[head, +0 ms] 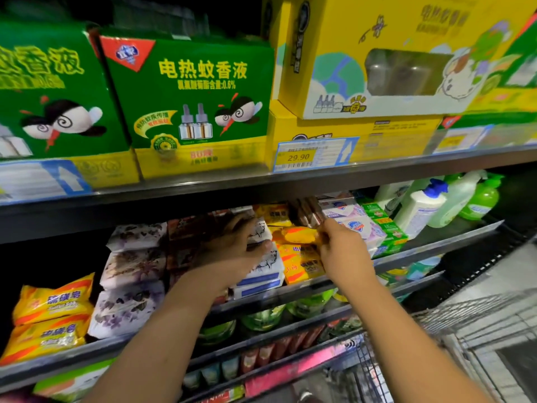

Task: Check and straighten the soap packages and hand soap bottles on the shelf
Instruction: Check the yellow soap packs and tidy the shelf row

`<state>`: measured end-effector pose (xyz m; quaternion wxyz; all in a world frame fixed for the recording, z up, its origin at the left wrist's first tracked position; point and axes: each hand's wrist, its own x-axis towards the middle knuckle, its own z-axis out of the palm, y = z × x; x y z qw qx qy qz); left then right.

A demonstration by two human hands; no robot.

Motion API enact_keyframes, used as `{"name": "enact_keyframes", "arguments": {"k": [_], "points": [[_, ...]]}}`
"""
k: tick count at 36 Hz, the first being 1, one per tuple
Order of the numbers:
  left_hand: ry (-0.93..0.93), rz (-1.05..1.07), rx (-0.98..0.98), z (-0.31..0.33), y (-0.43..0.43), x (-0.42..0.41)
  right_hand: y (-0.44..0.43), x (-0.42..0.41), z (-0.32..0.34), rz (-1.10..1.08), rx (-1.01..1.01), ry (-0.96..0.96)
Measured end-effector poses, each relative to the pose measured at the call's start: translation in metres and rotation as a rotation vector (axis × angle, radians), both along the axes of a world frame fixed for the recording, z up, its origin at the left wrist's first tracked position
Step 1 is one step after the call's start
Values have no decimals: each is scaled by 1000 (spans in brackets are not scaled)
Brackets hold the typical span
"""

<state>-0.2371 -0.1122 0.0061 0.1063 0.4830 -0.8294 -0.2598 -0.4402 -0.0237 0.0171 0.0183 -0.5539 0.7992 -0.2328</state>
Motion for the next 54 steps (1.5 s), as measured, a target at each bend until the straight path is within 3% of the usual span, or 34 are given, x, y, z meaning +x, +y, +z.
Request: {"name": "enact_keyframes", "arguments": {"k": [5,9,12,17,22,26,28,32,35,37,41,43,49,54], "points": [[140,-27,-184,9,10,8,33,-1,-4,46,-332,-53],[386,-211,-269,5,24,20,53,14,-8,149,-516,-100],[462,-322,-300,3,36,26,60,30,-12,229,-577,-231],[618,-352,-520,5,53,37,61,59,-11,337,-572,-410],[743,-87,-285,8,67,66,61,72,-9,375,-353,-782],[949,34,-30,10,76,83,58,86,-12,450,-191,-823],[1002,86,70,11,80,88,59,96,-9,479,-193,-964],[1089,151,262,16,89,90,59,109,4,492,-210,-1021],[1093,79,340,18,94,97,56,111,6,411,-208,-1197],[999,-9,298,15,94,106,56,109,6,338,-205,-1325],[536,-140,-153,16,98,116,59,104,6,237,-137,-1459],[556,-176,-264,11,95,114,61,107,8,250,-102,-1455],[587,-60,-336,4,91,104,70,111,15,291,-99,-1317],[727,82,-108,11,99,92,77,101,17,385,-29,-1057]]}}
